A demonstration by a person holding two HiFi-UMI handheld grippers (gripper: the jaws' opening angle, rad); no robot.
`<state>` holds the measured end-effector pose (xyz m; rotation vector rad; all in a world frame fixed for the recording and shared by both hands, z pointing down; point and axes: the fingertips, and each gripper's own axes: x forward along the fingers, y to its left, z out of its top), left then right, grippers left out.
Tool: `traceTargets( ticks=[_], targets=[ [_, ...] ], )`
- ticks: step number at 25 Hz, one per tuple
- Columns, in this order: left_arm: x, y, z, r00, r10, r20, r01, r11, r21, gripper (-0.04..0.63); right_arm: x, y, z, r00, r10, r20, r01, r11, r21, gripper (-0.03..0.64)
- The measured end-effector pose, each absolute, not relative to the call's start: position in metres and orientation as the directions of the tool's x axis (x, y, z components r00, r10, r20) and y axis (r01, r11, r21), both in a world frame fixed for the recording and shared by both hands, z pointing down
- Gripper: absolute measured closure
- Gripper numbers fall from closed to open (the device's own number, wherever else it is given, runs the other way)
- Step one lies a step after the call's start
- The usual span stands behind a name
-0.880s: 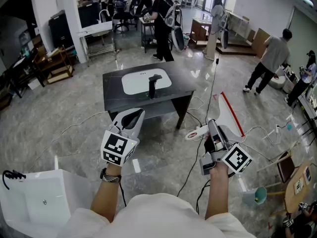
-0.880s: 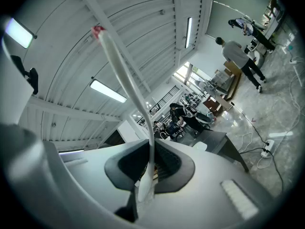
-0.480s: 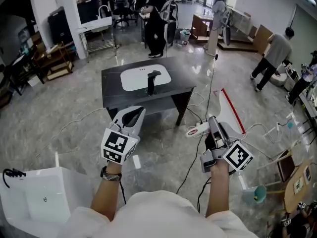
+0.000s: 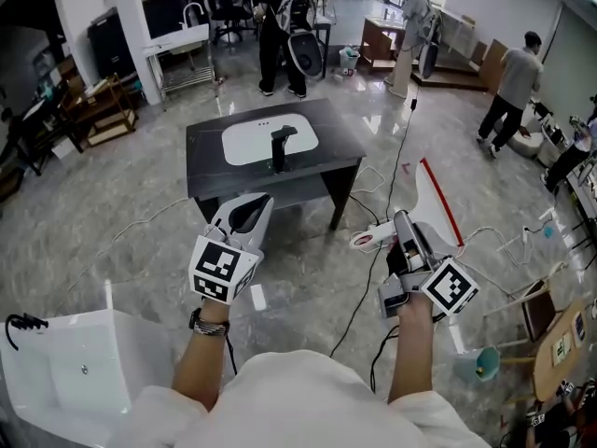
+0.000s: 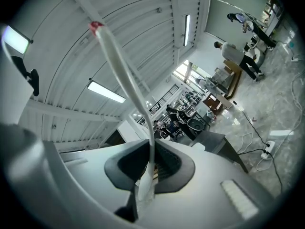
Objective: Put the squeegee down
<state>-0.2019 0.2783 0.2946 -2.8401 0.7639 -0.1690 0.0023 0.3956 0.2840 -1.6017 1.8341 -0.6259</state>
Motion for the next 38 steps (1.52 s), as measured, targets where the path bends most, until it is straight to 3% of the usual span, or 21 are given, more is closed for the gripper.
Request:
traceTargets(
  ticks=[15,38],
  targets=[
    [-0.182,0.27,0.326,0.838,-0.537,0.094,-0.516,-0.837,-0.183,0.597,0.025,0.368,0.298,-0.154,-0.98,-0.129,-0.65,0.199,-0.733,0.586],
    [-0.092,-0.033,0.319,0.876,-0.473,0.09,-0.459,-0.877,-0.145,0.597,0.109,0.091,0.297,-0.082,-0.992,-0.096,-0.649,0.126,-0.751,0.586]
  ],
)
